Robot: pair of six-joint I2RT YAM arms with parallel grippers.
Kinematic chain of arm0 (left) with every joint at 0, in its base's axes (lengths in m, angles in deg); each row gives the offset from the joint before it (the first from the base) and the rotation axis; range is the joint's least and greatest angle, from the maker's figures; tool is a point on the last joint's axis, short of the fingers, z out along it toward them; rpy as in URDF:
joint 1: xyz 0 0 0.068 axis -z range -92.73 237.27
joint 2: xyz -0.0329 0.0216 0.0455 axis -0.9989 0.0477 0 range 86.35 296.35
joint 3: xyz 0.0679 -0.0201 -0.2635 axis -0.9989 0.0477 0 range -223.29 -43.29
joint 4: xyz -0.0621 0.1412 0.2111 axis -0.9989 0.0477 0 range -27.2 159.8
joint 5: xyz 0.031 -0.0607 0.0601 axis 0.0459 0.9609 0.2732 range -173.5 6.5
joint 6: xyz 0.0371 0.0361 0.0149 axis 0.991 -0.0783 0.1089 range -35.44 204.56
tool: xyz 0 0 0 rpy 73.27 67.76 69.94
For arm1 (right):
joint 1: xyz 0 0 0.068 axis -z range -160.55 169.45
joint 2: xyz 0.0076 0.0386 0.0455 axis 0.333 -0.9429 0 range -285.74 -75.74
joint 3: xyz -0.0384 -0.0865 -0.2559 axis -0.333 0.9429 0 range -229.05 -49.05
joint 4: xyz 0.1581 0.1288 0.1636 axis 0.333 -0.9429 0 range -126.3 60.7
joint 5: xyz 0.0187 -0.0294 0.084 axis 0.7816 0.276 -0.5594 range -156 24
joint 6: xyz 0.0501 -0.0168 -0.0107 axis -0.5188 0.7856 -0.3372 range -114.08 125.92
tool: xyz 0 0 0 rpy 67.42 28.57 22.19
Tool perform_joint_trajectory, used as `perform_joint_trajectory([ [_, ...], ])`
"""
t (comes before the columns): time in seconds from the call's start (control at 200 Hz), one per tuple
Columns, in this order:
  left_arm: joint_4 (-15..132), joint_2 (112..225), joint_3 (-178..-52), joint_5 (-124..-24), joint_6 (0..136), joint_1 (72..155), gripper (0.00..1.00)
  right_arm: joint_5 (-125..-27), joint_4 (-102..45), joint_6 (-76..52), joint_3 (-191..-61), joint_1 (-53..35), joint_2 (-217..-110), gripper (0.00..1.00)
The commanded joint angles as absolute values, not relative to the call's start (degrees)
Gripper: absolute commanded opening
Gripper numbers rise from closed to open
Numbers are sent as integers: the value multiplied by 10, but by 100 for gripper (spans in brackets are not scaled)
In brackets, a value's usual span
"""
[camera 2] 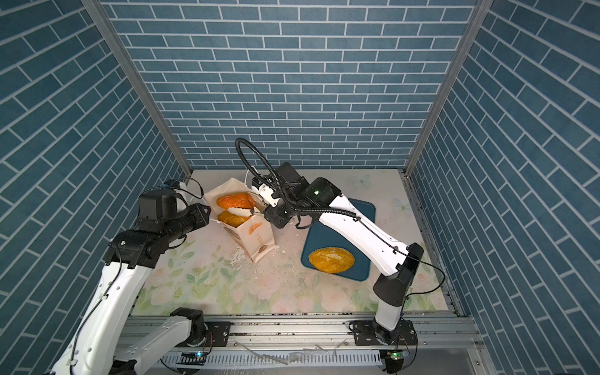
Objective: Place the fake bread into the paper bag
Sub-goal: 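Lower the orange bun into the bag opening and open the tongs, then withdraw the empty tongs with the right gripper back over the tray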
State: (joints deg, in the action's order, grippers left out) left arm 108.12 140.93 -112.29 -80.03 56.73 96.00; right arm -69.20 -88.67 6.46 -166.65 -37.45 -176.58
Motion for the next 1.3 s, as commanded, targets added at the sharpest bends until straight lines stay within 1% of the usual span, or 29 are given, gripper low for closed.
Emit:
perform_joint_trajectory([
  [0.0, 1093, 1404, -1139, -806, 577, 957, 34, -694, -883, 92, -1704, -378, -1760, 50],
  [0.25, 1093, 1408, -1140, -801, 578, 957, 35, -707, -902, 96, -1726, -381, -1774, 54],
  [0.385, 1092, 1408, -1141, -801, 580, 957, 35, -706, -899, 99, -1734, -381, -1771, 54],
  [0.595, 1093, 1408, -1138, -794, 581, 957, 35, -653, -887, 126, -1743, -377, -1730, 53],
  [0.765, 1095, 1408, -1138, -792, 587, 957, 35, -611, -905, 131, -1740, -352, -1696, 52],
  [0.885, 1097, 1408, -1142, -792, 591, 957, 35, -591, -925, 125, -1706, -317, -1661, 52],
  [1.075, 1098, 1410, -1143, -790, 596, 957, 35, -603, -978, 119, -1628, -230, -1605, 52],
  [1.185, 1099, 1413, -1146, -790, 599, 957, 35, -609, -1025, 118, -1592, -208, -1593, 52],
  [1.295, 1098, 1419, -1151, -789, 601, 957, 35, -619, -1063, 110, -1552, -206, -1586, 52],
])
